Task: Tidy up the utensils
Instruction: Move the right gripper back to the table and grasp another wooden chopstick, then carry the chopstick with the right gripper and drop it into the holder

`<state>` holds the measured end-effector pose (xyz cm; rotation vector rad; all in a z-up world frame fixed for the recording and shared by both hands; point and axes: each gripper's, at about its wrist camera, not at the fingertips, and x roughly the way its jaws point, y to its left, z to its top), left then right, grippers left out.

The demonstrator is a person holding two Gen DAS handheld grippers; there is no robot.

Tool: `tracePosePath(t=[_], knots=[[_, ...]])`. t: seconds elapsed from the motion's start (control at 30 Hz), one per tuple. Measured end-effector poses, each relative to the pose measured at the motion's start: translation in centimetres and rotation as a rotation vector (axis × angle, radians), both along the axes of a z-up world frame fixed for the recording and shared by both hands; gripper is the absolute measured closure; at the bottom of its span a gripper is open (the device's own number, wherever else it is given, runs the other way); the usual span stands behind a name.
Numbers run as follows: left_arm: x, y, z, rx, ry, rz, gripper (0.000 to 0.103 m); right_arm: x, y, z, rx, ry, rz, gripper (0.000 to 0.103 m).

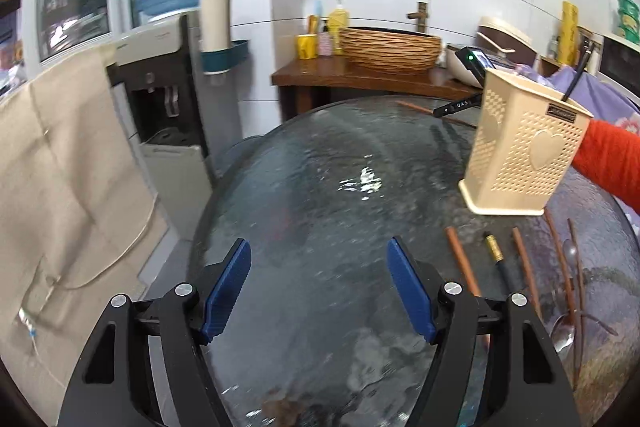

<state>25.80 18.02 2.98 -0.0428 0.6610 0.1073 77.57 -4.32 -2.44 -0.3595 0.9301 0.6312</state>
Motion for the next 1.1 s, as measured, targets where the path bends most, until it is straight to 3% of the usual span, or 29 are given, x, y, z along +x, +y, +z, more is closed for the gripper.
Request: tracePosePath(t=[0.17,0.37,0.53,0.6,0.77,1.1], knots=[[0.0,0.3,-0.3,0.007,-0.014,0.048,0.034,2.8,0.5,-0.6,0.007,0.018,0.016,0.059],[1.1,-0.8,-0.4,-0.022,-0.032,0.021,0.034,2.7,3.0,-0.8,-0.042,0.017,0.105,0.093],[1.1,-1.9,0.2,-0.041,-0.071,0.002,0.034,2.2,1.9,-0.8,-0.032,0.021,0.059,0.096],[1.0,-2.2,0.3,-0.040,-0.075,-0.007,0.034,1.8,-0.1,0.1,0.024,0.005,0.006,0.096],[0.0,-2.7,0.7,-0.044,-0.081,-0.035,0.034,-0.3,-5.3,4.9,0.130,-0.067,-0.071,0.096],[-2.2,-5.0,2.2,-0.102,-0.117,-0.120,0.034,-9.6,-13.1,19.6,0.221,-0.274,-0.147,0.096]])
